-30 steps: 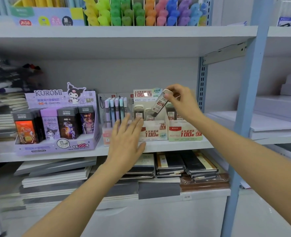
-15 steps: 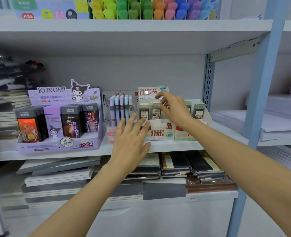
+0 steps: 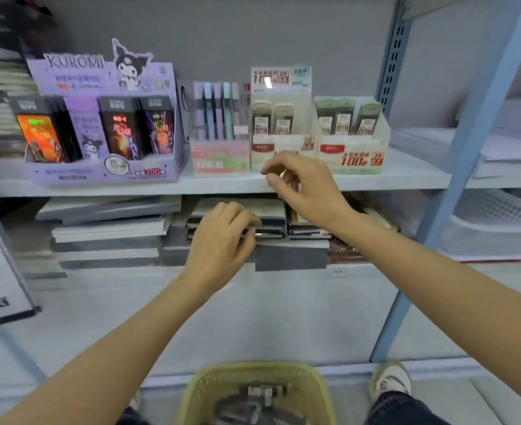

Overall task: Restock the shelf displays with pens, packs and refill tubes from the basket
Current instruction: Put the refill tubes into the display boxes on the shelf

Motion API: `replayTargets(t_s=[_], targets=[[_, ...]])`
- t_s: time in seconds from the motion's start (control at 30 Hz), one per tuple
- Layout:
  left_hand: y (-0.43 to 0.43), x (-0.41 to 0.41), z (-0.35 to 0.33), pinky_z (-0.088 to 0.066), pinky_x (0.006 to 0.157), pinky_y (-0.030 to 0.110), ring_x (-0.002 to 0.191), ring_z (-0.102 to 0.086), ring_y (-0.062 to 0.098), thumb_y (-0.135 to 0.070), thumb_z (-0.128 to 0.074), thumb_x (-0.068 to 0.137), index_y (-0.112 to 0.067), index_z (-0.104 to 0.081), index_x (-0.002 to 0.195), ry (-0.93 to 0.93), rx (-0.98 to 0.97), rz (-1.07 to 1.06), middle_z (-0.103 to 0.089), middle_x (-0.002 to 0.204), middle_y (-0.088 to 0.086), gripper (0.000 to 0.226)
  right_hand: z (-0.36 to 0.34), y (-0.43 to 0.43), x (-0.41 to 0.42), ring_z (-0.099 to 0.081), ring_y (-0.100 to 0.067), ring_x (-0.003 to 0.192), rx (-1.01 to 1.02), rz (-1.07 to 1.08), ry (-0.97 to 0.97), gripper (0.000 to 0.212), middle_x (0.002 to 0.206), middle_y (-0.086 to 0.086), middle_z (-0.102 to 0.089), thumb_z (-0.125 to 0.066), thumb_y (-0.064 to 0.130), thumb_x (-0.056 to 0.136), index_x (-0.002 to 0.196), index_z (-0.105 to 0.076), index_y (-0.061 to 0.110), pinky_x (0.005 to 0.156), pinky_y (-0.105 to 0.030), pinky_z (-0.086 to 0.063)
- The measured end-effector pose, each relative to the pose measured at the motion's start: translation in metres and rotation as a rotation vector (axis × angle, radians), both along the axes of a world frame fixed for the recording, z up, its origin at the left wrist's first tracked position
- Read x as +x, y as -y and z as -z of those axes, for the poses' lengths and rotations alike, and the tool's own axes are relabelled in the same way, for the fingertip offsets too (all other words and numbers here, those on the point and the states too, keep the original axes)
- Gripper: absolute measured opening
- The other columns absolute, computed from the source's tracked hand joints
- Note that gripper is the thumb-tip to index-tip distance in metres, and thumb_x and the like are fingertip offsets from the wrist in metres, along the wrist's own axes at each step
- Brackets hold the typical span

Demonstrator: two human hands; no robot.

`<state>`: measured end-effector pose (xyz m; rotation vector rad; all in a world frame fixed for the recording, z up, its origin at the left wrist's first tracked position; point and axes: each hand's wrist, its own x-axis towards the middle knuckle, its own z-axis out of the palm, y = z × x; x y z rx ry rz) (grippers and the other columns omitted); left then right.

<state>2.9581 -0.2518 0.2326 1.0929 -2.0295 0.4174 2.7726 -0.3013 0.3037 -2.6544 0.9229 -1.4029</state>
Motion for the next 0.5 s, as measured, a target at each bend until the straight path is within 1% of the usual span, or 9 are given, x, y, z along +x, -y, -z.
replayTargets(t_s=[0.07, 0.13, 0.17, 0.23, 0.27, 0.33, 0.43, 0.47, 0.5], targets=[[-0.014, 0.005, 0.052, -0.047, 0.070, 0.036, 0.079, -0.056, 0.018, -0.012, -0.060, 0.090, -0.013, -0.066, 0.096, -0.041, 0.291, 0.045, -0.061, 0.089, 0.000, 0.008, 0.058, -0.014, 0.003, -0.059, -0.006, 0.074, 0.181, -0.043, -0.071, 0.011, 0.086, 0.010, -0.065, -0.058, 0.024, 0.093, 0.098, -0.066, 0.017, 0.066, -0.017, -0.047], [-0.028, 0.009, 0.107, -0.049, 0.073, 0.031, 0.077, -0.059, 0.013, -0.017, -0.060, 0.092, -0.019, -0.067, 0.096, -0.014, 0.649, 0.101, -0.064, 0.088, -0.004, 0.009, 0.125, -0.025, 0.003, -0.059, -0.003, 0.071, 0.412, -0.077, -0.174, 0.008, 0.081, 0.016, -0.063, -0.061, 0.025, 0.093, 0.094, -0.067, 0.020, 0.065, -0.020, -0.047], [-0.036, 0.011, 0.135, -0.048, 0.073, 0.025, 0.076, -0.059, 0.010, -0.020, -0.061, 0.091, -0.021, -0.068, 0.096, 0.026, 0.807, 0.131, -0.066, 0.089, -0.006, 0.008, 0.159, -0.030, 0.001, -0.059, -0.002, 0.070, 0.523, -0.089, -0.241, 0.007, 0.080, 0.016, -0.064, -0.062, 0.025, 0.092, 0.094, -0.067, 0.020, 0.066, -0.021, -0.047], [-0.054, 0.012, 0.189, -0.040, 0.069, 0.010, 0.075, -0.056, 0.002, -0.023, -0.066, 0.089, -0.020, -0.071, 0.094, 0.102, 1.037, 0.172, -0.066, 0.088, -0.011, 0.008, 0.225, -0.042, -0.004, -0.061, -0.005, 0.075, 0.714, -0.097, -0.395, 0.009, 0.084, 0.009, -0.069, -0.063, 0.025, 0.092, 0.094, -0.068, 0.018, 0.071, -0.025, -0.047], [-0.062, 0.012, 0.214, -0.038, 0.068, 0.008, 0.077, -0.056, 0.001, -0.024, -0.068, 0.088, -0.018, -0.072, 0.094, 0.125, 1.125, 0.181, -0.065, 0.087, -0.012, 0.010, 0.255, -0.048, -0.008, -0.063, -0.009, 0.079, 0.804, -0.097, -0.468, 0.012, 0.088, 0.004, -0.071, -0.064, 0.025, 0.092, 0.095, -0.069, 0.016, 0.074, -0.028, -0.049], [-0.079, 0.011, 0.260, -0.043, 0.075, 0.017, 0.086, -0.063, 0.010, -0.027, -0.069, 0.088, -0.016, -0.071, 0.099, 0.165, 1.296, 0.170, -0.069, 0.095, -0.006, 0.016, 0.307, -0.064, -0.016, -0.064, -0.015, 0.087, 0.984, -0.089, -0.601, 0.017, 0.095, -0.002, -0.071, -0.065, 0.027, 0.091, 0.099, -0.070, 0.014, 0.079, -0.031, -0.051], [-0.099, 0.007, 0.317, -0.046, 0.087, 0.026, 0.105, -0.062, 0.018, -0.037, -0.065, 0.090, -0.019, -0.067, 0.114, 0.205, 1.469, 0.105, -0.068, 0.115, 0.000, 0.030, 0.369, -0.088, -0.023, -0.061, -0.017, 0.090, 1.241, -0.140, -0.714, 0.023, 0.105, -0.011, -0.068, -0.066, 0.023, 0.091, 0.107, -0.068, 0.007, 0.071, -0.013, -0.045], [-0.106, 0.006, 0.332, -0.044, 0.088, 0.026, 0.108, -0.060, 0.018, -0.040, -0.064, 0.090, -0.020, -0.065, 0.119, 0.217, 1.509, 0.092, -0.066, 0.119, -0.001, 0.035, 0.385, -0.096, -0.024, -0.060, -0.017, 0.093, 1.299, -0.147, -0.749, 0.027, 0.109, -0.011, -0.067, -0.066, 0.024, 0.091, 0.112, -0.065, 0.007, 0.071, -0.011, -0.043], [-0.111, 0.004, 0.346, -0.043, 0.088, 0.026, 0.110, -0.059, 0.018, -0.042, -0.062, 0.090, -0.021, -0.063, 0.120, 0.223, 1.540, 0.088, -0.064, 0.120, -0.001, 0.037, 0.399, -0.103, -0.026, -0.060, -0.018, 0.098, 1.328, -0.143, -0.790, 0.032, 0.115, -0.008, -0.065, -0.066, 0.027, 0.090, 0.117, -0.063, 0.010, 0.076, -0.014, -0.043]])
